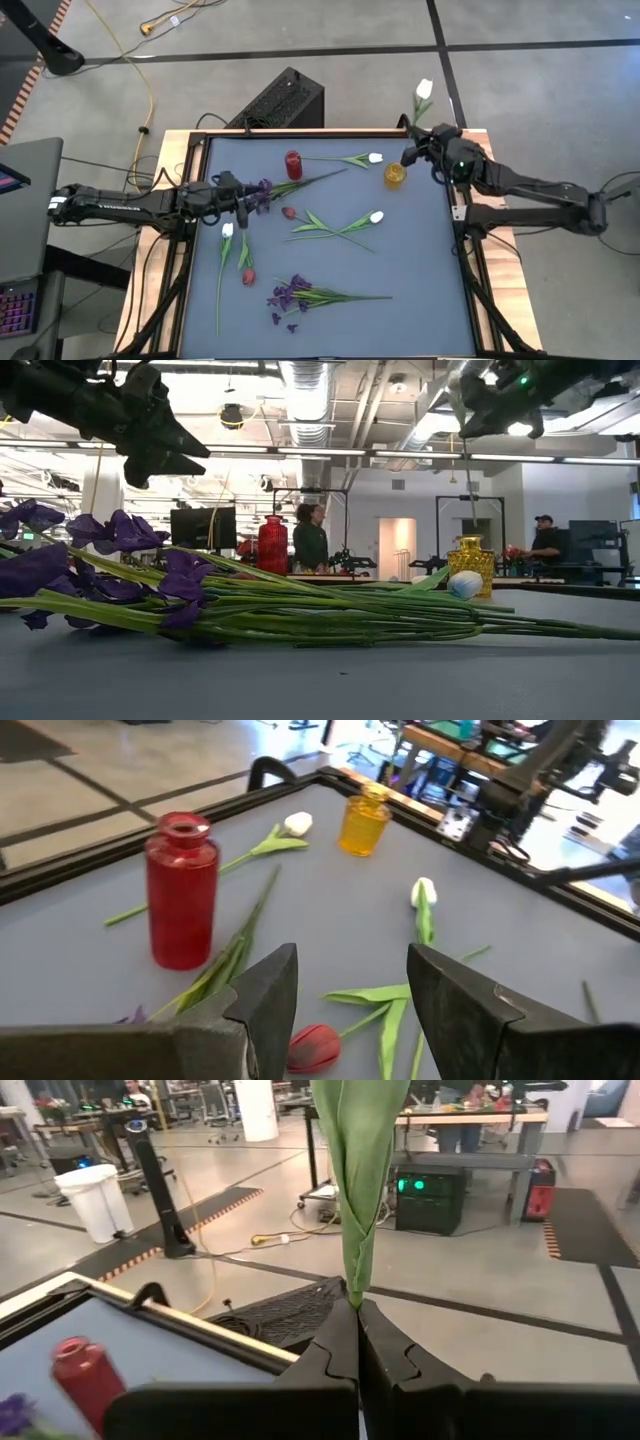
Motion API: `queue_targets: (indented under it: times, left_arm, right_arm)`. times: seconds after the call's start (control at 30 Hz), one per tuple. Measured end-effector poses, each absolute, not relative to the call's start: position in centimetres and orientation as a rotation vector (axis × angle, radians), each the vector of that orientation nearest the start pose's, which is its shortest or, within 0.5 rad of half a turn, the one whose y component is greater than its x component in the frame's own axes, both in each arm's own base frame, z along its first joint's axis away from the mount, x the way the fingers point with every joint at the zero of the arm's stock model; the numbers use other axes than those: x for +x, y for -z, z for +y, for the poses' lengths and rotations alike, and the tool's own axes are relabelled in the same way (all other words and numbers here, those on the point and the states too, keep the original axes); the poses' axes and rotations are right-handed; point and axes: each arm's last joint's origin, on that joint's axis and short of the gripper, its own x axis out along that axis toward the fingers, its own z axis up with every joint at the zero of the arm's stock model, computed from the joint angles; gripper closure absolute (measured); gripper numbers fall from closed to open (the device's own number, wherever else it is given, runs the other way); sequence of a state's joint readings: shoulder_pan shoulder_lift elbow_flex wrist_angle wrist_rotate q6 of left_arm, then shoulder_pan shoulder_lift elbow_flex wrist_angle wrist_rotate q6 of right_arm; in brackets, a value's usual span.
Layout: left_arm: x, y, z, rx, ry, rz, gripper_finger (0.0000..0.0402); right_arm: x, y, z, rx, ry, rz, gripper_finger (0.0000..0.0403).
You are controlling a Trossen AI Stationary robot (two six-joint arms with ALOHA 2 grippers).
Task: Sort flowers into vase by color
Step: Put the white flower into the yellow vase
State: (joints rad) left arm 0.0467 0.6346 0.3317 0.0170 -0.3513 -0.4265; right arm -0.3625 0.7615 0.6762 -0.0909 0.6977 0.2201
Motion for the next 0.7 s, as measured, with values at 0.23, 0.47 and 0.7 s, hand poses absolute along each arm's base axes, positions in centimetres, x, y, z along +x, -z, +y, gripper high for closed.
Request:
queue_targets:
  times: [0.23,0.47,0.7]
  left_arm:
    - [14.9,-21.3,1.7,-0.432,-0.469,0.209,0.0223]
    - [14.8,-21.0,1.7,-0.477,-0.485,0.226,0.0223]
    - [14.8,-21.0,1.7,-0.479,-0.486,0.228,0.0223]
  right_arm:
    - [15.0,-30.6,-9.4,0.181,1.051,0.08,0.0385]
    - [15.9,-29.7,-9.9,0.181,1.044,0.139,0.0385]
    - [16.9,-28.6,-10.5,0.185,1.047,0.202,0.0385]
